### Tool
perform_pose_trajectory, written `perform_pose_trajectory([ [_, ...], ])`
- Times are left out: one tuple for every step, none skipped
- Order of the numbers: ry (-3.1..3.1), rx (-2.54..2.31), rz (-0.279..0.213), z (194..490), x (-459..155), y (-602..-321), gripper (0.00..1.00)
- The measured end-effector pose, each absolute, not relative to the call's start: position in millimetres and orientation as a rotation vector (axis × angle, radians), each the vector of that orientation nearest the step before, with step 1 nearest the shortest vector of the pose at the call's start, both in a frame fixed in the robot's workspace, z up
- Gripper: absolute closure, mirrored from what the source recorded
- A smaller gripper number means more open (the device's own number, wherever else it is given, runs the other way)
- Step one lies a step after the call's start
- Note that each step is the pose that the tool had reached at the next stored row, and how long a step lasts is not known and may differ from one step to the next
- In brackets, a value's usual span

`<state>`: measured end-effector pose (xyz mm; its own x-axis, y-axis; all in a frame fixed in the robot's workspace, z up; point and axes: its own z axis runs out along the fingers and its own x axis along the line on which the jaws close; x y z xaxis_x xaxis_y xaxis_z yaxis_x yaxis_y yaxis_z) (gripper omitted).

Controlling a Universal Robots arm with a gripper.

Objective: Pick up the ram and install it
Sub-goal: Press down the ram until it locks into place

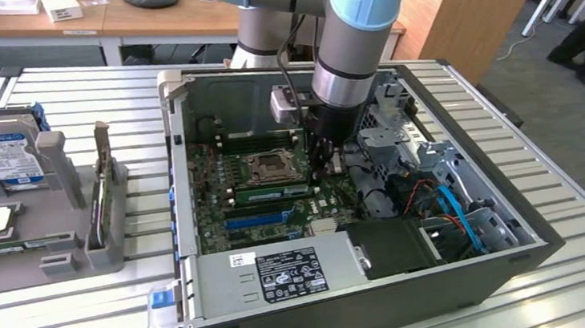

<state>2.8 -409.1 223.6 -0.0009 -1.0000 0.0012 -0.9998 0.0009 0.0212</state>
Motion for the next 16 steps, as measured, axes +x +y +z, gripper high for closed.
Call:
perform_pose_trajectory([
  [-2.211,2.209,-0.022,223.5,2.8,-409.1,0.89],
  [-2.211,2.209,-0.023,223.5,2.8,-409.0,0.89],
  [-2.211,2.21,-0.023,223.4,2.8,-409.0,0.89],
  [-2.212,2.21,-0.023,223.1,2.8,-409.0,0.89],
  [-2.211,2.21,-0.022,222.8,2.8,-409.0,0.89],
  [-2.211,2.21,-0.022,222.7,2.8,-409.1,0.89],
  [-2.211,2.21,-0.022,222.7,2.8,-409.1,0.89],
  [-2.211,2.21,-0.022,222.7,2.8,-409.1,0.89],
  [-2.211,2.21,-0.022,222.7,2.8,-409.1,0.89],
  [-2.212,2.21,-0.022,222.6,2.8,-409.1,0.89],
  [-2.212,2.21,-0.022,222.6,2.8,-409.1,0.89],
  [-2.212,2.21,-0.022,222.6,2.8,-409.1,0.89],
  [-2.212,2.21,-0.022,222.6,2.8,-409.0,0.89],
  [-2.212,2.21,-0.022,222.5,2.8,-409.1,0.89],
  [-2.212,2.21,-0.022,222.5,2.8,-409.0,0.89],
  [-2.212,2.21,-0.022,222.5,2.8,-409.1,0.89],
])
